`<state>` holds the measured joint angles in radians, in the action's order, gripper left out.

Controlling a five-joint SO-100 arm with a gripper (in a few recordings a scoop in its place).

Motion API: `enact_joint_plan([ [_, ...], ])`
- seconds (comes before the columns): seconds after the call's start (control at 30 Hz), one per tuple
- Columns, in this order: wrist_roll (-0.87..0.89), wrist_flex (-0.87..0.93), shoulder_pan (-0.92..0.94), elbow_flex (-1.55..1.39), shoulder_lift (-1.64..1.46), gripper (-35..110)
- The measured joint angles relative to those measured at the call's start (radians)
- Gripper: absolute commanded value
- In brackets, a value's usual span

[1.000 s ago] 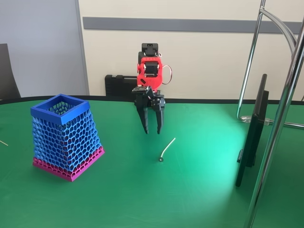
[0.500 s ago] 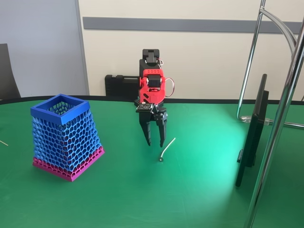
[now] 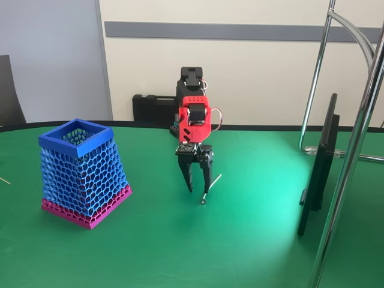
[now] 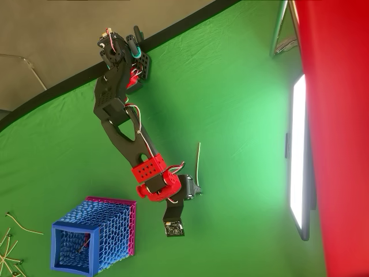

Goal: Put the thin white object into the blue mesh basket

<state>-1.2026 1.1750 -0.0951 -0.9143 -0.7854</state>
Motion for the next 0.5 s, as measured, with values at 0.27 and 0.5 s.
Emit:
enact_joint_plan([
  [0.27, 0.0, 0.0, -0.015, 0.041, 0.037, 22],
  [0.5, 0.0, 0.0, -0.032, 0.078, 0.075, 22],
])
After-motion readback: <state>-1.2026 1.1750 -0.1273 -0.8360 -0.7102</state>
